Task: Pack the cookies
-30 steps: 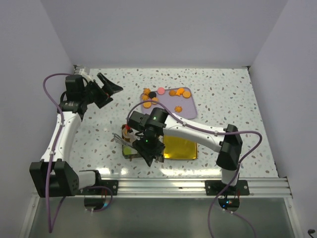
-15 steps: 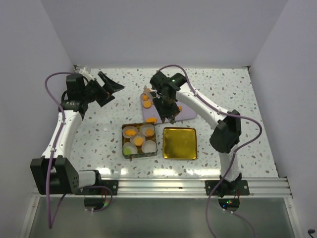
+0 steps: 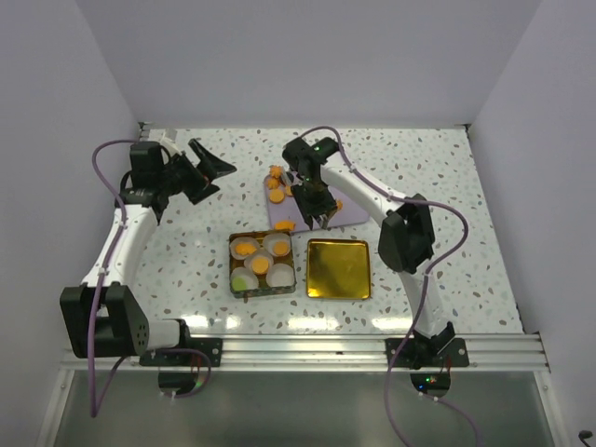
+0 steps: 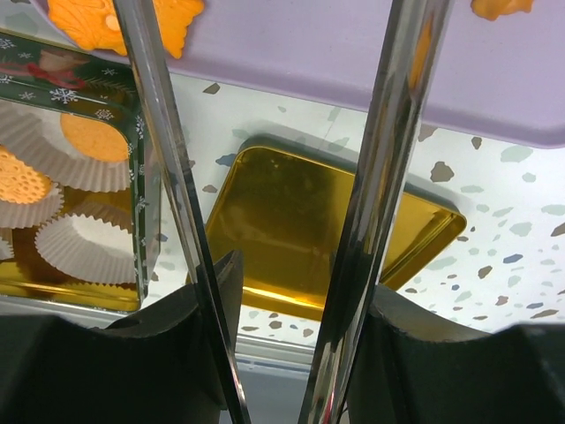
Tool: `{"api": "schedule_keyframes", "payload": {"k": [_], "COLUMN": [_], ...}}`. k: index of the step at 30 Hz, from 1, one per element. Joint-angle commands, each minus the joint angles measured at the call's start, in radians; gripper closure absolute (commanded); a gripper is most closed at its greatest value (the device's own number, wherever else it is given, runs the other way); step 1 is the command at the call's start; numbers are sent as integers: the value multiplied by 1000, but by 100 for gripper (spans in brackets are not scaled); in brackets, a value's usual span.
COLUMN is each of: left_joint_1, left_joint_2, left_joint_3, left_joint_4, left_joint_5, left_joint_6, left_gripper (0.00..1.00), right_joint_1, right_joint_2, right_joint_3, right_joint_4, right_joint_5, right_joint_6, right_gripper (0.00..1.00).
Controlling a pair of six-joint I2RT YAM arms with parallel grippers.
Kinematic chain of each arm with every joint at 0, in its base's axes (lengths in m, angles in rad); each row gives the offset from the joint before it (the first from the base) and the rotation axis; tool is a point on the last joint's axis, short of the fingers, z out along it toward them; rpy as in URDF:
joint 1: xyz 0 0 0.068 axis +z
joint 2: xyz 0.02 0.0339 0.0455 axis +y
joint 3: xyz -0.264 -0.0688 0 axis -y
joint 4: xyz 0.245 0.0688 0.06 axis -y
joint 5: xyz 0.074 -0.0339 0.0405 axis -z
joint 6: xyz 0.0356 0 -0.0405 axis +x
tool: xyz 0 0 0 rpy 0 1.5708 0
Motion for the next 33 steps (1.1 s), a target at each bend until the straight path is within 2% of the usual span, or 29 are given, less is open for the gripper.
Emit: {"api": "schedule_keyframes", "payload": {"k": [1,25,33], "left_joint_1": [5,15,24], "left_joint_2": [19,47,53], "left_joint_3": [10,-4,-4], "left_joint_4": [46,84,87], "left_joint_5": [27,49,58], "left_joint_6": [21,19,22], "left_gripper": [2,2,2], "right_joint_1": [6,6,8], "right_joint_2": [19,115,109], "right_joint_3": [21,14,10], "right_joint_4": [-165,-157,-166], "right_joint_5": [-12,-21,-40], "right_joint_6": [-10,-19,-14], "right_gripper": [54,58,70]}}
